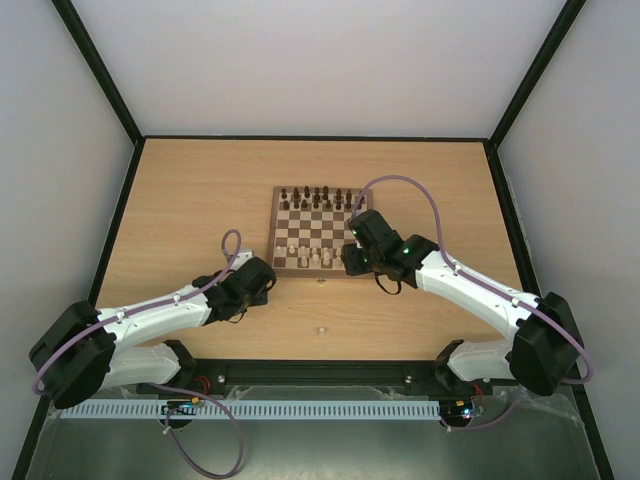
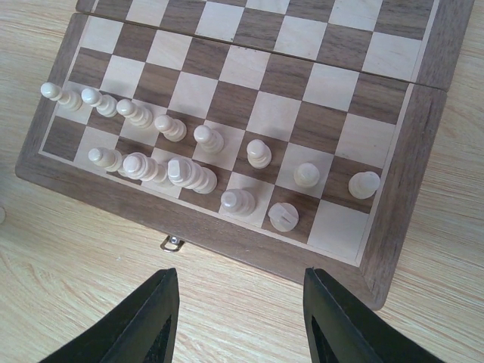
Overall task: Set up the chess pieces on the board
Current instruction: Pick up the chess piece at the center of the board.
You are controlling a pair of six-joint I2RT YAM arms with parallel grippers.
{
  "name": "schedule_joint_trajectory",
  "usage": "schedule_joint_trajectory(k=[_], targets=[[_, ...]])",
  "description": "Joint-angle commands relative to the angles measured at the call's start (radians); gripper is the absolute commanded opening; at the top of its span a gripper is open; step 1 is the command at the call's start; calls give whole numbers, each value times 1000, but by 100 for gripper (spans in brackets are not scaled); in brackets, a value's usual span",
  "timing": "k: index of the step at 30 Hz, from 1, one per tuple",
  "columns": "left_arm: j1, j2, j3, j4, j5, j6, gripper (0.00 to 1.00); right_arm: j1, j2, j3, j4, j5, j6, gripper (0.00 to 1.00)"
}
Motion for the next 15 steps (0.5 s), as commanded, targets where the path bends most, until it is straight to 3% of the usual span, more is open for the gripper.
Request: schedule_joint_trajectory(k=[1,15], targets=[[5,-6,-13,-38,-24,-7,30,-2,7,-1,-8,-4,-15,46],[5,-2,-44,-21,8,-13,23,-2,10,-5,-1,-8,-16,46]])
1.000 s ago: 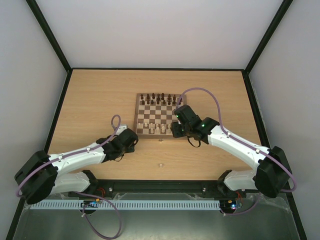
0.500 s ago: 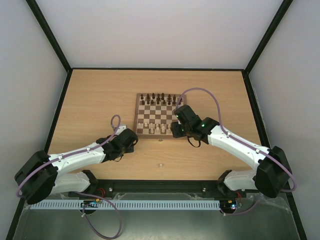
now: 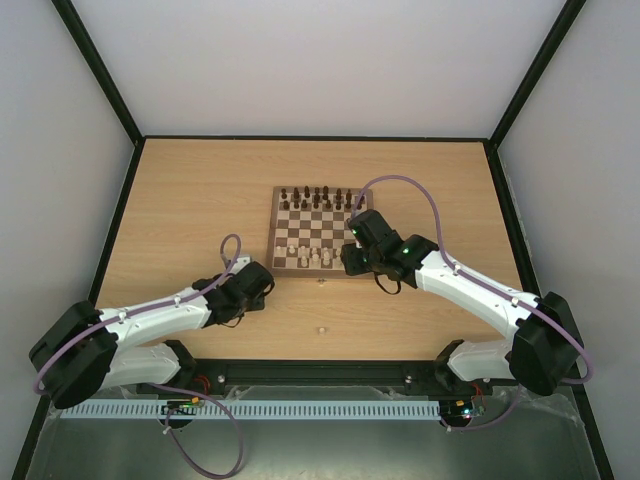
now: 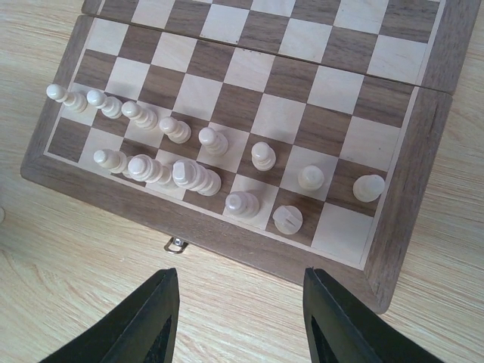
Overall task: Set up the chess pieces on the board
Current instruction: Pick up the chess piece at the center of the board, then place the chess piece on the chessboard.
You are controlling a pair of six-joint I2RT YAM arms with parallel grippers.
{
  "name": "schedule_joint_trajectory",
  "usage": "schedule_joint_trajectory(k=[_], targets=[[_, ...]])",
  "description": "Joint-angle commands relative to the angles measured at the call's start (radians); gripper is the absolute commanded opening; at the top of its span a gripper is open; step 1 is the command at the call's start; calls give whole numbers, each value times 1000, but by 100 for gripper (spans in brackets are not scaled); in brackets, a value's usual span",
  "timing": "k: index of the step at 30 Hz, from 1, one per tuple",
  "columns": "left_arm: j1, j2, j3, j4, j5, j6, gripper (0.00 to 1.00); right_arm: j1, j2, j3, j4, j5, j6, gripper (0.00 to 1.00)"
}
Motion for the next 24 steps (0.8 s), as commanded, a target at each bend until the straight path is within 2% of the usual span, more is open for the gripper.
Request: schedule_joint_trajectory(k=[1,7,15,24], targets=[[6,-1,-14,-8,3,-9,22,-3,9,-5,-12,-2,-13,46],[6,-2,-7,0,2,-7,12,-3,6,-8,-7,-7,-14,46],[4,-34,26,-36,4,4,5,-3,4,-9,-6,-4,-12,46],[-25,12,181,-66,1,53,4,-2,-2,-10,-6,17,-9,46]])
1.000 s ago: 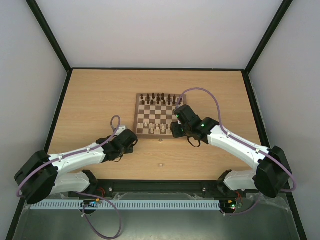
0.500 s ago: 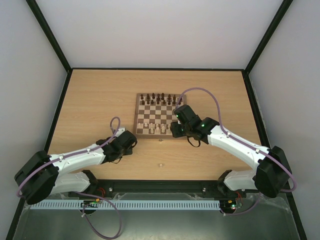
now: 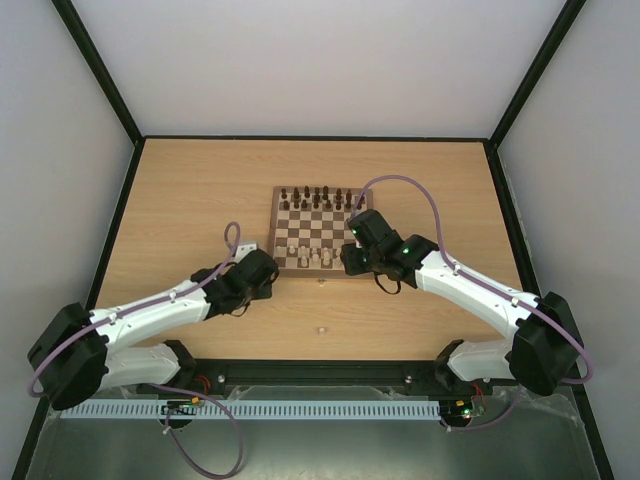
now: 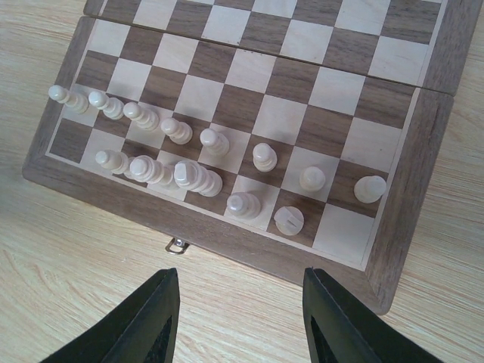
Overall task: Set up the chess pieces on the board
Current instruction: Place the chess piece on the chessboard.
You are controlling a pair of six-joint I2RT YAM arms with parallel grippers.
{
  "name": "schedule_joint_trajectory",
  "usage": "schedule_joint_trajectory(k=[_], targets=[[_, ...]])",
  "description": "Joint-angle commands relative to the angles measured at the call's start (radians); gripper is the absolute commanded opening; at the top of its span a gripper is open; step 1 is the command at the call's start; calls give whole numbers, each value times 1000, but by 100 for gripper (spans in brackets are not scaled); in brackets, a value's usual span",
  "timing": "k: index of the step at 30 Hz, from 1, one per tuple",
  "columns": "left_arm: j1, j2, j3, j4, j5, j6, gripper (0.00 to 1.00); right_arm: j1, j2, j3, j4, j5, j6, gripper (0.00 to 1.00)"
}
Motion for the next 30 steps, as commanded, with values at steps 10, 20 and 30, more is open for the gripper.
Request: schedule_joint_trajectory(k=[10,20,30], targets=[[-25,286,312,-19,2,130,4,-3,-5,-13,-8,30,-7,46],[-29,394,365,5,18,151,5,-2,-5,-14,-4,24,-10,46],[-29,462,417,5,15,167,5,-3,-2,-11,-2,21,-12,46]])
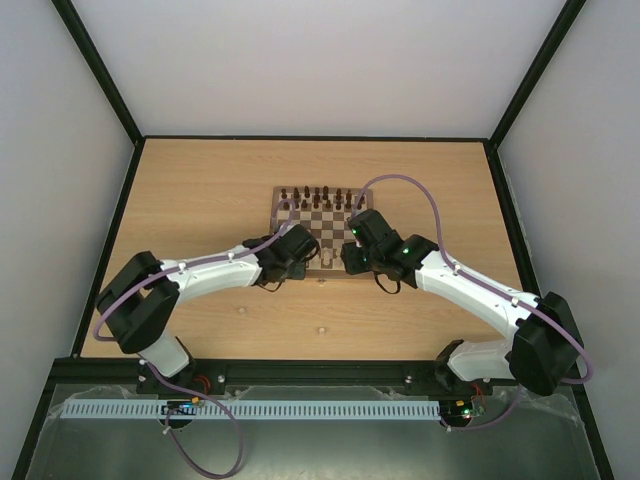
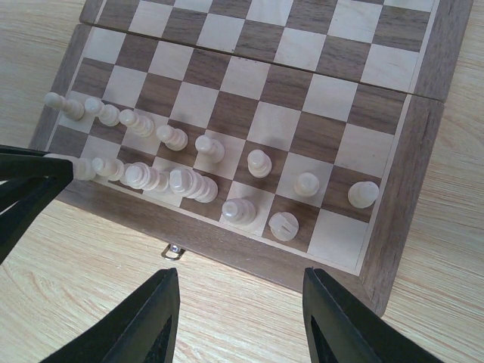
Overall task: Set up the chess pieces on the board
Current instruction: Place the chess piece on the chessboard.
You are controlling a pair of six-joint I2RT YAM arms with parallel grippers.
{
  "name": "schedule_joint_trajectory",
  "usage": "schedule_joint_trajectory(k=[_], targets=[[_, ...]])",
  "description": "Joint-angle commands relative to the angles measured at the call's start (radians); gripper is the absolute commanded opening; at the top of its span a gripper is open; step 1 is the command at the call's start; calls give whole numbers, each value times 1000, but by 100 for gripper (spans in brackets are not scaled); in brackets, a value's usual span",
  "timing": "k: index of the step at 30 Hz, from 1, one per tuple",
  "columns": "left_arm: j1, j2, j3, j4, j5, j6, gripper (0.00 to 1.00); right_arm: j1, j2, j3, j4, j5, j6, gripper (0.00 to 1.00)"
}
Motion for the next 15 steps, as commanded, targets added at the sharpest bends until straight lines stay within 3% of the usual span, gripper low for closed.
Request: schedule_joint_trajectory(k=[1,15], targets=[[-4,34,41,-9,-7,20,5,-2,-1,-12,-9,0,-12,46],[-2,69,52,-6,-18,22,8,-2,4,-12,-6,-4,-13,46]])
